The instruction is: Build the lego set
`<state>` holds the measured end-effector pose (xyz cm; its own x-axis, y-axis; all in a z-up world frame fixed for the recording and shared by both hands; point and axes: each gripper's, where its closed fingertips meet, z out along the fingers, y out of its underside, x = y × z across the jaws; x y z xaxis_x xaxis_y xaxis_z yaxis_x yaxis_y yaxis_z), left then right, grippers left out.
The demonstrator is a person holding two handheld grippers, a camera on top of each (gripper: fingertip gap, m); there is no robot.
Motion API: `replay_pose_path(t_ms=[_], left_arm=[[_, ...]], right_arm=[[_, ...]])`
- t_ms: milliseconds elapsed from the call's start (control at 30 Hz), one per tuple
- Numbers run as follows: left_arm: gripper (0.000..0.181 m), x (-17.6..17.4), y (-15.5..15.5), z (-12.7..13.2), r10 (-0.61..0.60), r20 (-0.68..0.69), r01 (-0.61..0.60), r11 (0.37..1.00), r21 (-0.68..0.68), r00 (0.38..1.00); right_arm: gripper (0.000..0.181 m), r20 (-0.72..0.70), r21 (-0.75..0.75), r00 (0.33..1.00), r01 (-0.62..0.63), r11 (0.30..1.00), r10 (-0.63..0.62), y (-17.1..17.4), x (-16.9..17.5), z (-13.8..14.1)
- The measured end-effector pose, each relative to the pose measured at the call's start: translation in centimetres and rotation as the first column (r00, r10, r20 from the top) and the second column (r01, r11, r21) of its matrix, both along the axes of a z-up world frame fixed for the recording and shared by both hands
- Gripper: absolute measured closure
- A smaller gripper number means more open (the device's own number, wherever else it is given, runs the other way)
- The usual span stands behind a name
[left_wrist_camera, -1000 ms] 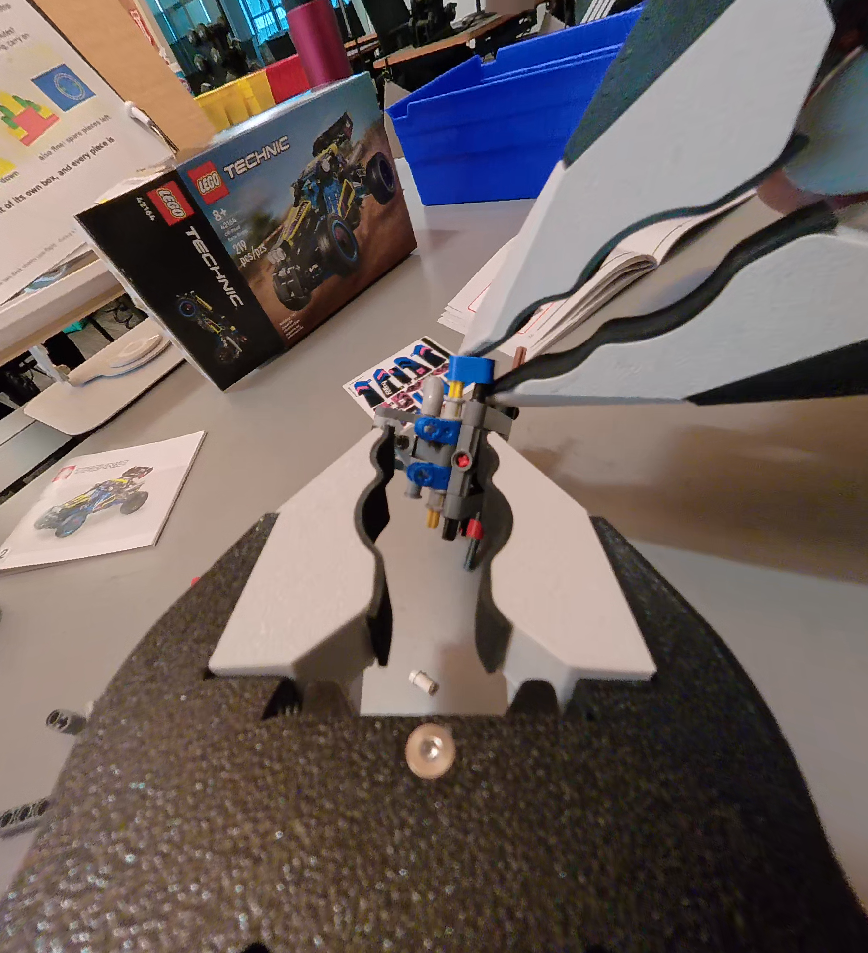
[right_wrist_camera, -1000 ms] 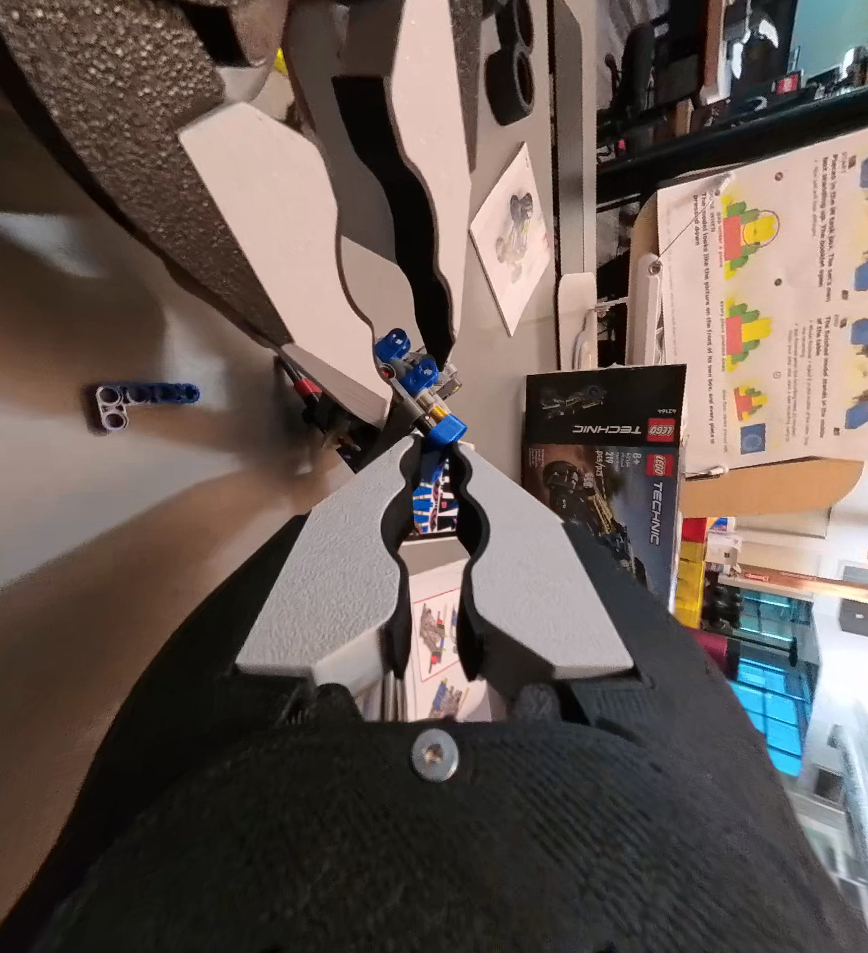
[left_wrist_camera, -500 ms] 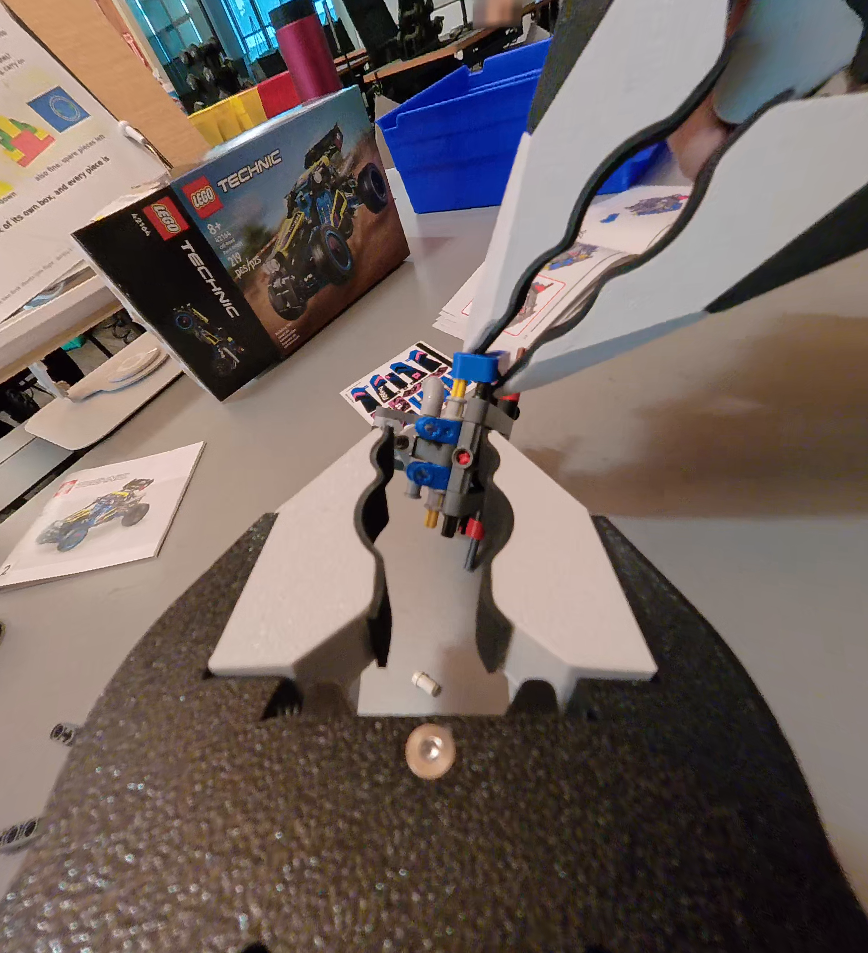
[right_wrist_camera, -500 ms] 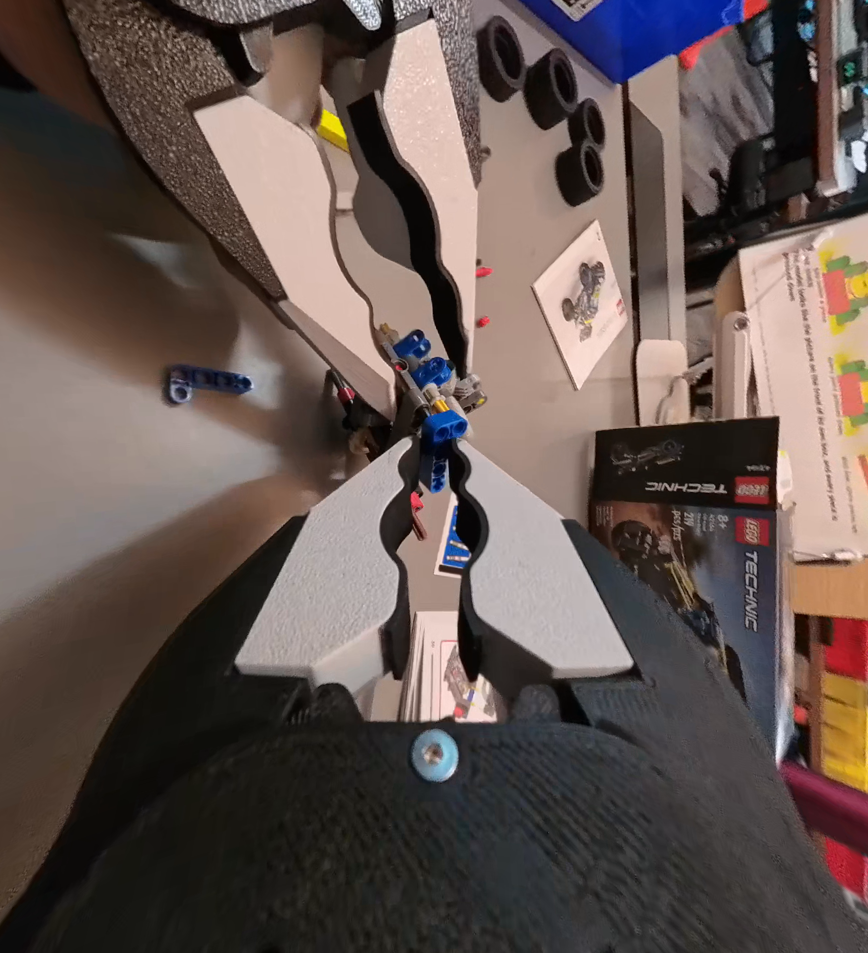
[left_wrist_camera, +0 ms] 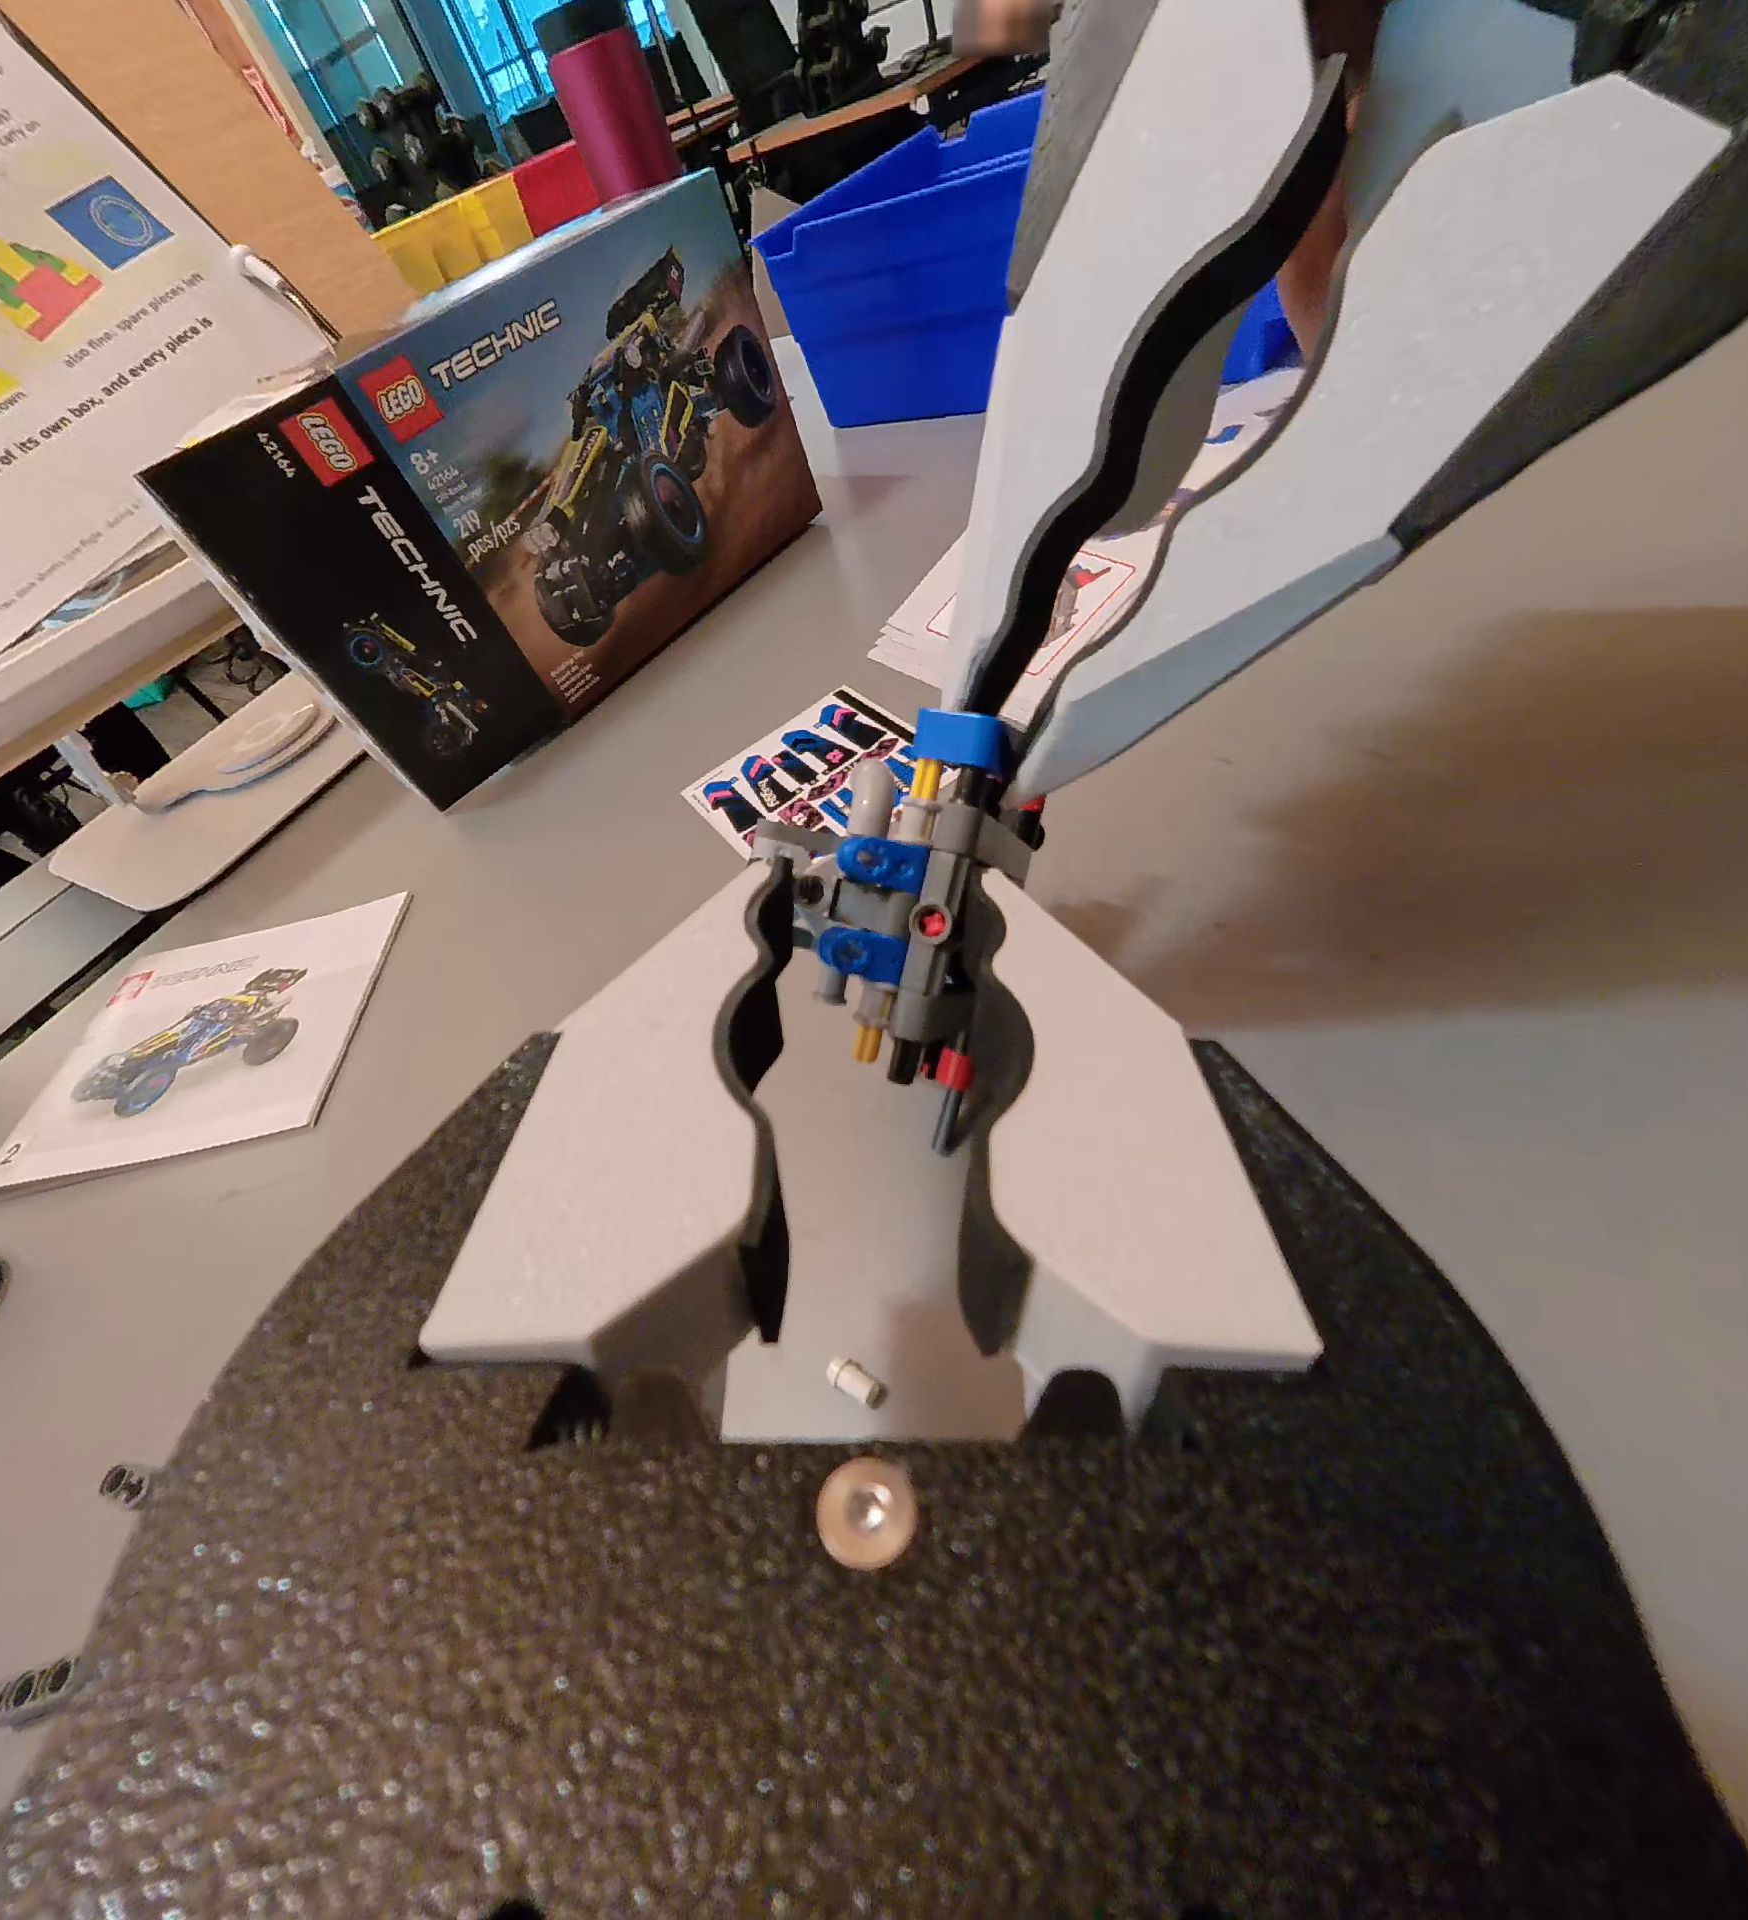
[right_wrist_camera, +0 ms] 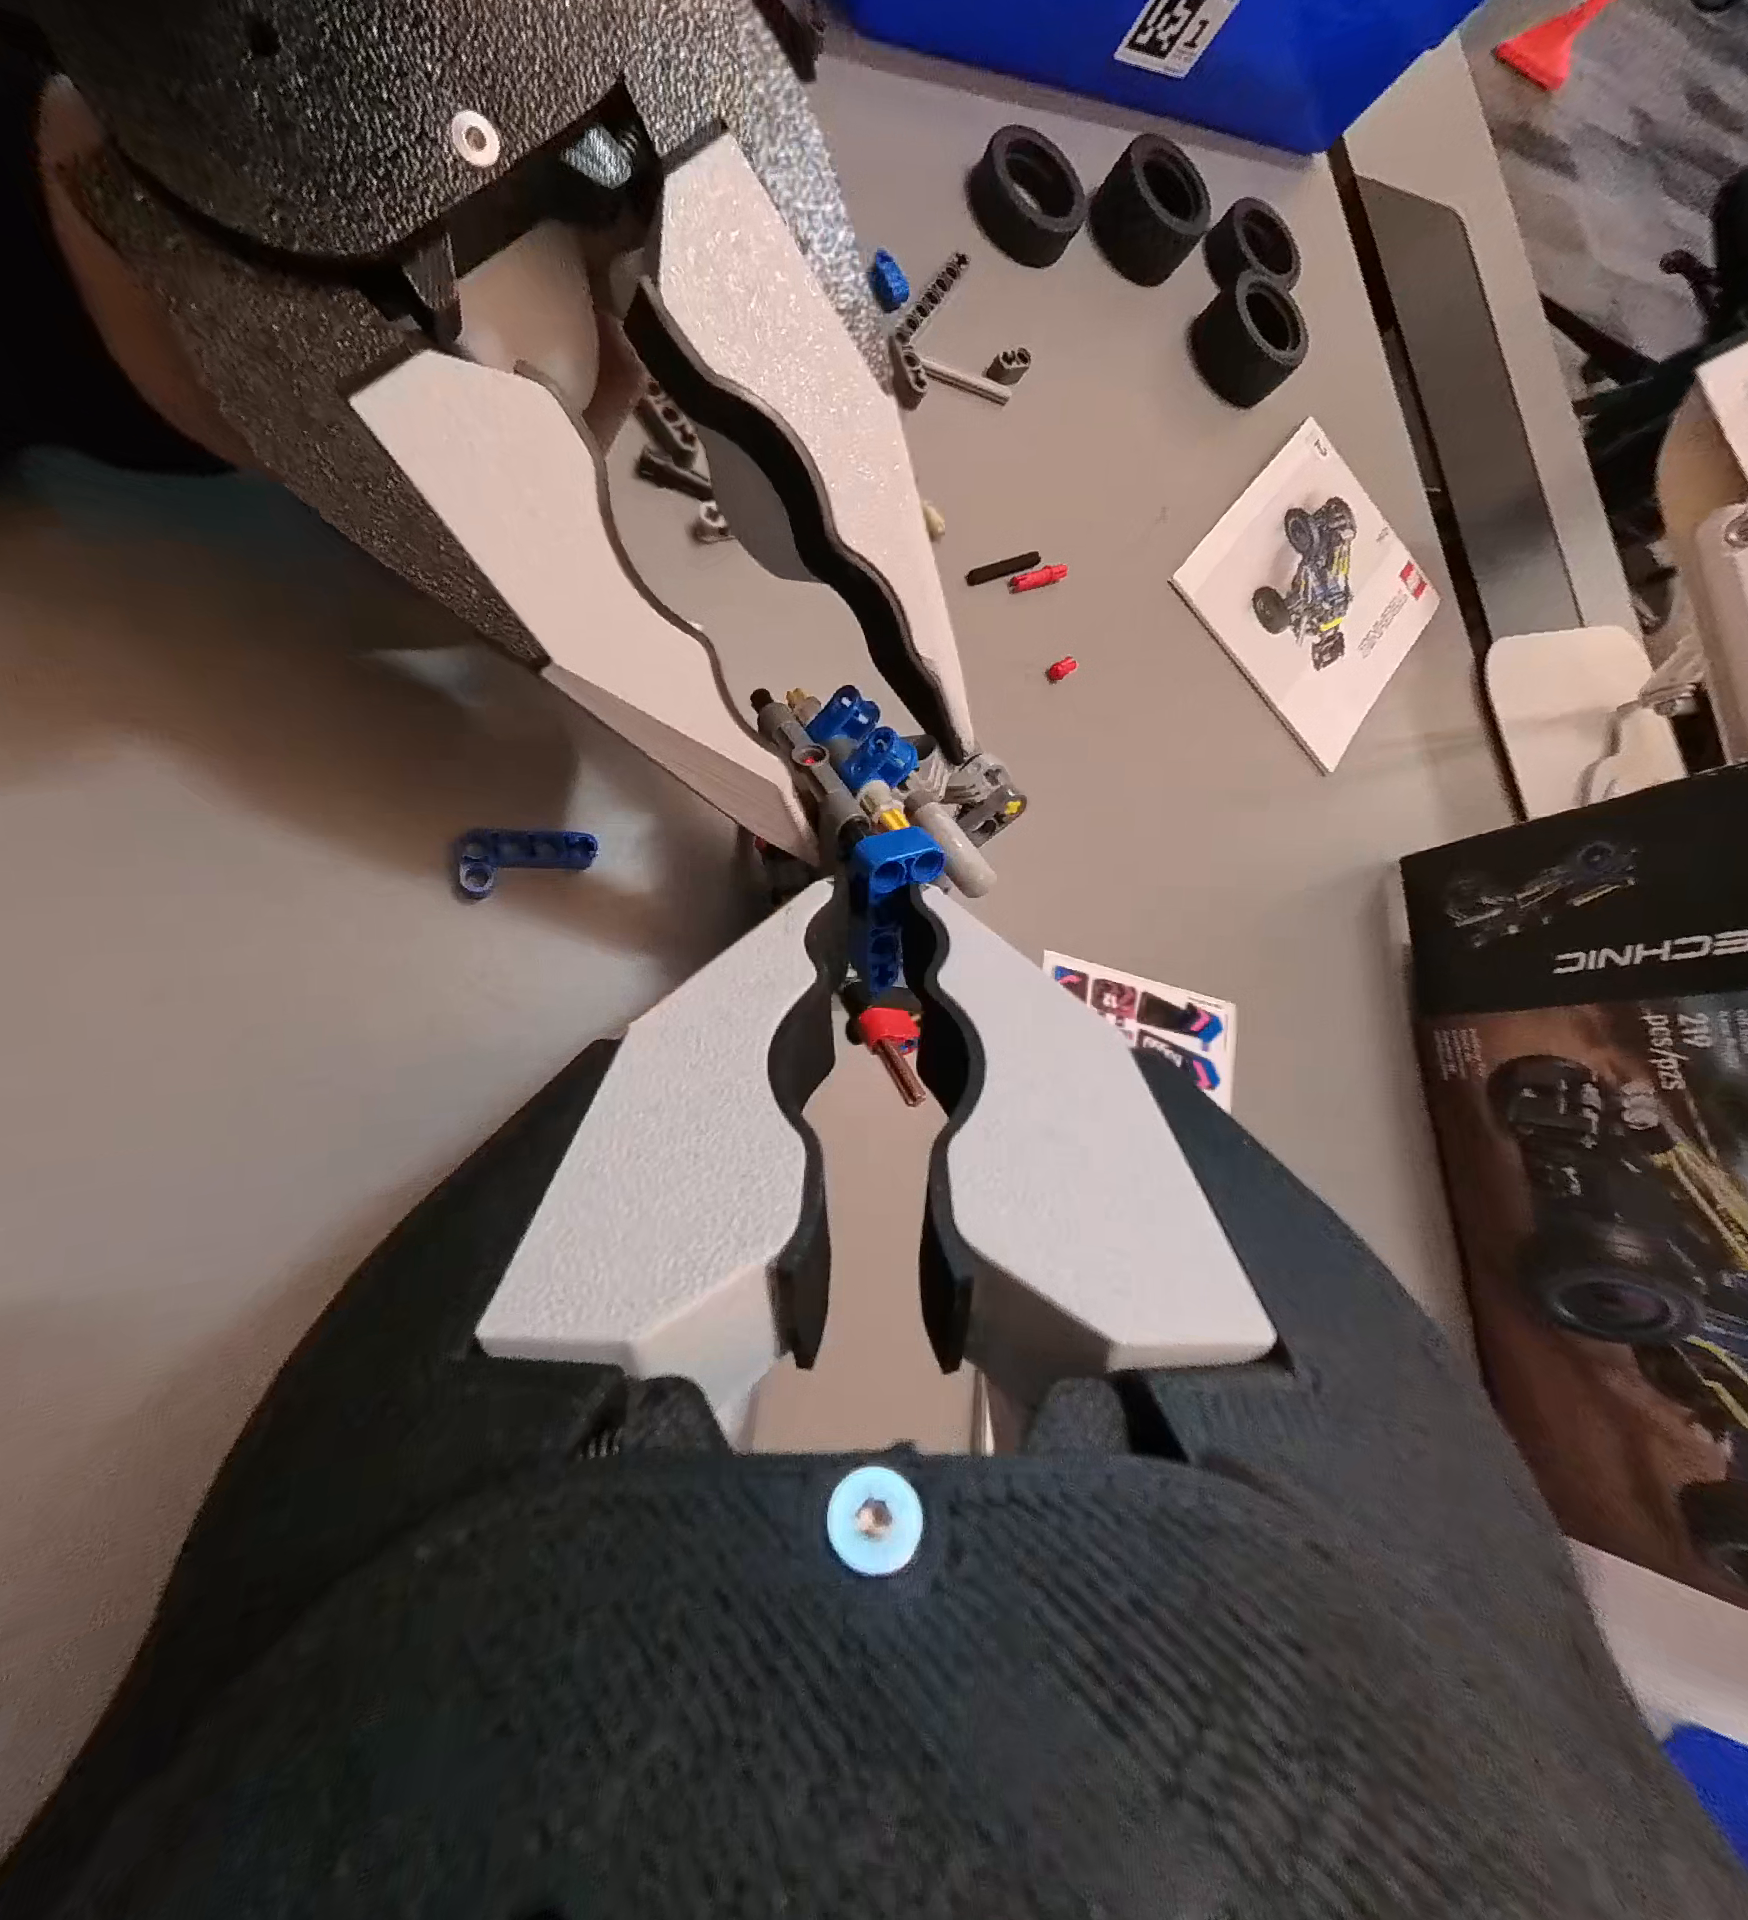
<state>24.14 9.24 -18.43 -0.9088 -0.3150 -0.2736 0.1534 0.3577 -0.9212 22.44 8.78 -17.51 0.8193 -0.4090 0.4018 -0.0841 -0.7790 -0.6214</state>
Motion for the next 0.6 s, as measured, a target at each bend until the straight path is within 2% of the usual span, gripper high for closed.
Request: replay_pose_path(t_ms=[267,600], left_arm=[[0.151,-0.11,-0.01,0.01,-0.012,0.01,0.012,1.0,0.002,1.0],[0.151,-0.14,-0.01,0.05,-0.019,0.004,0.019,1.0,-0.001,1.0]], right_arm=[[0.174,-0.049,-0.029,0.986,-0.164,0.986,0.162,0.01,-0.29,0.0],[0.173,-0.067,0.008,0.987,-0.145,0.989,0.145,-0.09,-0.37,0.02]])
